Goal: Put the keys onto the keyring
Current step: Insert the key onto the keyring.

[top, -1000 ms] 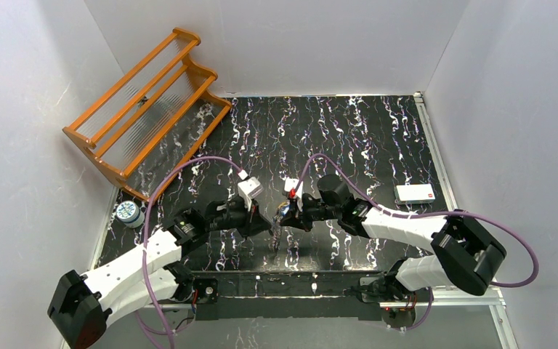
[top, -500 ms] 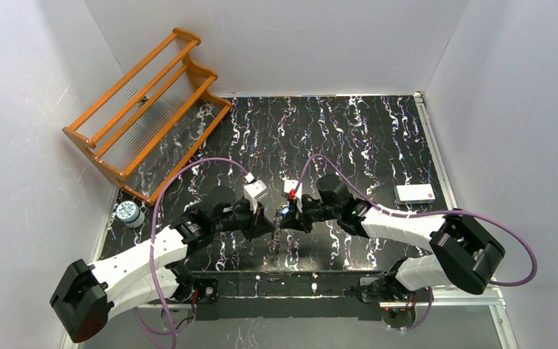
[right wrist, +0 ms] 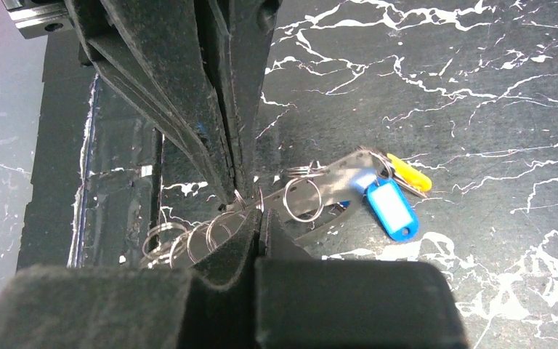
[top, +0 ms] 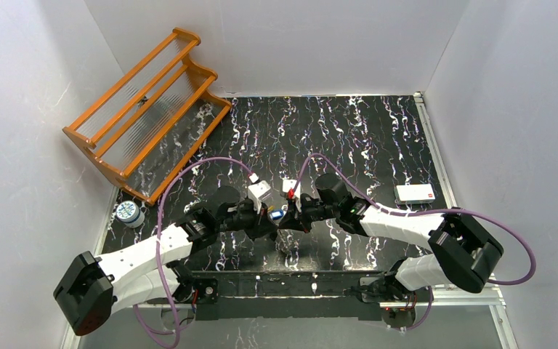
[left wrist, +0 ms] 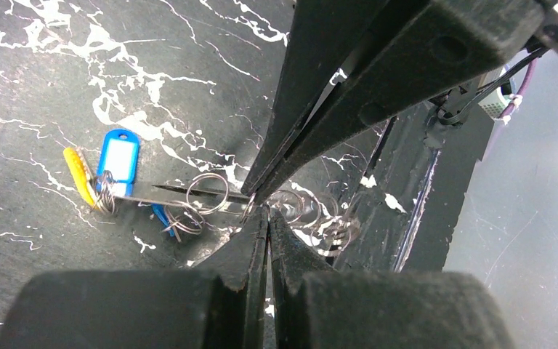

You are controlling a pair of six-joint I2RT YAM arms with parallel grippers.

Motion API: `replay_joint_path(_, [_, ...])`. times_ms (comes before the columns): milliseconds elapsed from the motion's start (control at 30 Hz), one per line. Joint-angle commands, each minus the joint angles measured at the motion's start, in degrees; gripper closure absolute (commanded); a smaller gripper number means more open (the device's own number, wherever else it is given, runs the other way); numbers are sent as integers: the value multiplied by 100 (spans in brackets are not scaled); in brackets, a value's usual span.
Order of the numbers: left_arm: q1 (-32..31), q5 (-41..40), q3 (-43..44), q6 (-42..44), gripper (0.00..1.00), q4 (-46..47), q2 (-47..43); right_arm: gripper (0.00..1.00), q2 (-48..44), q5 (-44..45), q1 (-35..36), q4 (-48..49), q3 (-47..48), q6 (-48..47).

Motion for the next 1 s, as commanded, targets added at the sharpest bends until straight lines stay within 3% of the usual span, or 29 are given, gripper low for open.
replay_joint_path(0, [-56, -96, 97, 72, 100, 126, 44, 99, 31, -127, -19, -10, 248, 14])
replay_joint_path(533, [-70, -1046, -132, -542, 100, -35, -305, 99, -8, -149, -23, -40, 215, -3])
replay_joint_path(967, [-71, -1162, -281, -591, 100, -338, -381, 99, -16, -162, -23, 28, 239, 27])
